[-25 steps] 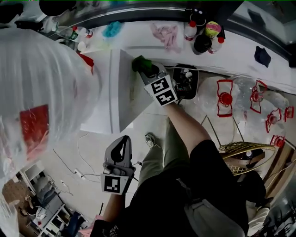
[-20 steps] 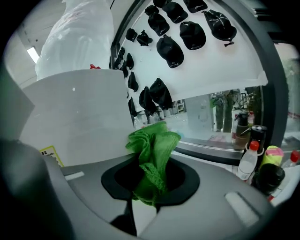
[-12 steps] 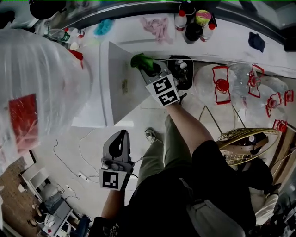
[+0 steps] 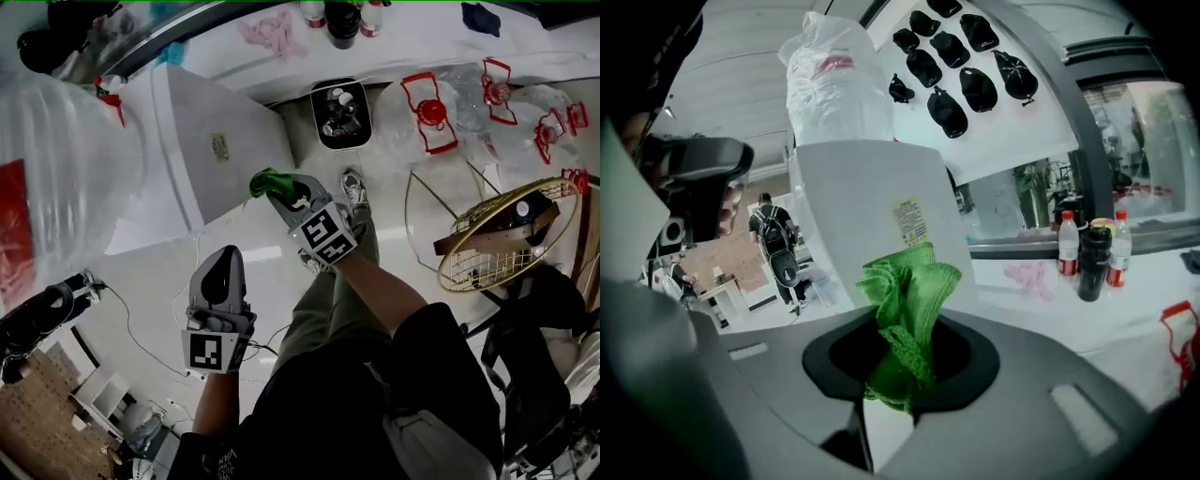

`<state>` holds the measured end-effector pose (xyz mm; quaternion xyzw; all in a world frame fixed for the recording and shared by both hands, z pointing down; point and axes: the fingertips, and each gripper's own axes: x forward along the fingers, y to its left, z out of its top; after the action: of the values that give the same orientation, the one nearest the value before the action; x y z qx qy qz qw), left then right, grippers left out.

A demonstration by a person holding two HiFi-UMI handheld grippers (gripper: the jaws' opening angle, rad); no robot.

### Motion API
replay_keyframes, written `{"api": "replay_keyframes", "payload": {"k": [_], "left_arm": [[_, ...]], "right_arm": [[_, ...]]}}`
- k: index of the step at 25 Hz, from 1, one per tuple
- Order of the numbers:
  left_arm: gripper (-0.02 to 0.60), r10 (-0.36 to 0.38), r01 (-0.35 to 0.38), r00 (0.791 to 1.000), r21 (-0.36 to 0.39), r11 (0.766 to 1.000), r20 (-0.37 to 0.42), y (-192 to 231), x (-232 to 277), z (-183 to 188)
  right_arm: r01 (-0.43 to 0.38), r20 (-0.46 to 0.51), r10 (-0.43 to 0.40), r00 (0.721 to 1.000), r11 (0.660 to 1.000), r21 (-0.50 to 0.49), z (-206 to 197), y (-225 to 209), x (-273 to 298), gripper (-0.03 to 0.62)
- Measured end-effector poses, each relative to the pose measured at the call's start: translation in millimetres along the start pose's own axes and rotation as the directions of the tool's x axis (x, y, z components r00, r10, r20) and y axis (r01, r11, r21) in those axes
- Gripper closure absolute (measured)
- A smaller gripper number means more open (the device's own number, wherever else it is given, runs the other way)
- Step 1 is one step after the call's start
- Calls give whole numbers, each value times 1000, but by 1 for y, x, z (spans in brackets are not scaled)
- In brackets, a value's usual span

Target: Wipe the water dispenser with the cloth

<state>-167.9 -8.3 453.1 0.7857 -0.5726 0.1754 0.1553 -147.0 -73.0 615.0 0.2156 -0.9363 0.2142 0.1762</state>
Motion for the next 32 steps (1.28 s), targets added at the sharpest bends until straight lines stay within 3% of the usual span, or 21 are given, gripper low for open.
{"api": "replay_keyframes", "payload": {"k": [5, 10, 32], "left_arm": [[578, -22, 22, 1000, 16, 1000, -8, -5, -2, -6], [578, -11, 11, 1000, 5, 1000, -15, -2, 5, -6], [580, 153, -157, 987, -134, 978, -41, 9, 59, -6]], "right_arm": [[-63, -14, 62, 998, 998, -25, -17, 37, 7, 502], [-84, -36, 83, 996, 996, -39, -12, 30, 23, 502], [-58, -80, 52, 995, 995, -86, 74, -122, 153, 503]]}}
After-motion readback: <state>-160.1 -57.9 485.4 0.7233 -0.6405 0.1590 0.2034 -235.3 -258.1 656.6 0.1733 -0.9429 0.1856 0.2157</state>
